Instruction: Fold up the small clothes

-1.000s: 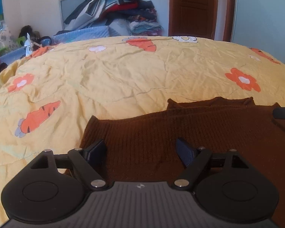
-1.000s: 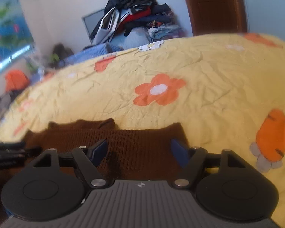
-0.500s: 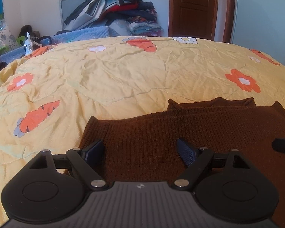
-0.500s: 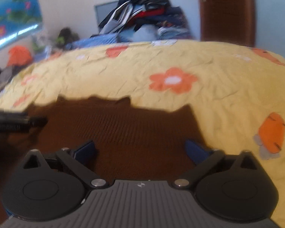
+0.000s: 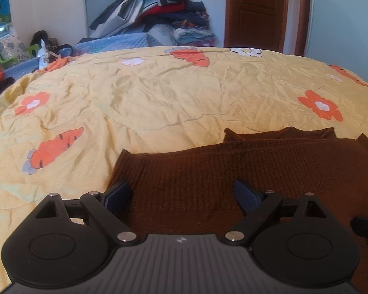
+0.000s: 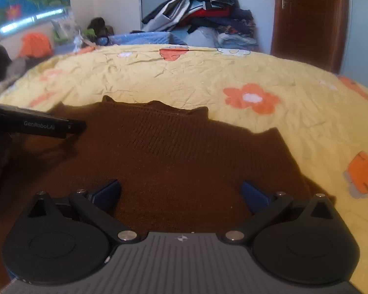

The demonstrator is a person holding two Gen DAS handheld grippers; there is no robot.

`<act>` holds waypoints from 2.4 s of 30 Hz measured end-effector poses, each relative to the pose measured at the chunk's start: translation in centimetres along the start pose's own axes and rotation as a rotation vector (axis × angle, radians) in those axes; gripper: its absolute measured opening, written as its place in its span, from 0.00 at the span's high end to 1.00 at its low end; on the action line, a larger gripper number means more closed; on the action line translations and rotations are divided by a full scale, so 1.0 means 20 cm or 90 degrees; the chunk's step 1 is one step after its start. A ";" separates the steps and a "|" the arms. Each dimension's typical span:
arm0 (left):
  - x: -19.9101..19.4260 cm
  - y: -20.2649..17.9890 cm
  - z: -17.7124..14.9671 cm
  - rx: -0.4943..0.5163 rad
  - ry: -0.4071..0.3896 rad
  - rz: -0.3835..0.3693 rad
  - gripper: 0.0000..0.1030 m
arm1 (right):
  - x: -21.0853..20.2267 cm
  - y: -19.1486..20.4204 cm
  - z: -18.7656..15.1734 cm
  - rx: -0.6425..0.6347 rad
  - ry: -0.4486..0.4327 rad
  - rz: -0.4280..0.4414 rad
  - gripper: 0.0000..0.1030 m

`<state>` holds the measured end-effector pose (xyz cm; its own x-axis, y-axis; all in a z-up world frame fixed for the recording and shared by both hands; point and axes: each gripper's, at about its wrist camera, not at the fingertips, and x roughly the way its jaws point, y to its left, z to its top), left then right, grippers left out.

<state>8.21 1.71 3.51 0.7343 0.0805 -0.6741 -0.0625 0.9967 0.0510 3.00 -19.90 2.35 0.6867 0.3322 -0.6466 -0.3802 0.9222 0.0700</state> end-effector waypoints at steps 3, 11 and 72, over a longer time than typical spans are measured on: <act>-0.12 -0.01 -0.02 -0.007 -0.030 0.068 0.11 | -0.04 0.01 0.05 0.008 0.037 -0.015 0.00; -0.39 -0.17 -0.31 0.062 0.004 -0.046 0.10 | -0.20 0.16 -0.06 -0.010 0.043 0.023 0.00; -0.82 -0.83 -0.51 0.305 -0.046 -0.084 0.87 | -0.14 -0.47 -0.01 0.440 0.129 0.374 0.00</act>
<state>-9.64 -16.17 6.20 0.7605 -0.0637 -0.6462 0.3395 0.8873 0.3122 4.52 -29.60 3.33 0.3543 0.8027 -0.4798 -0.1341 0.5514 0.8234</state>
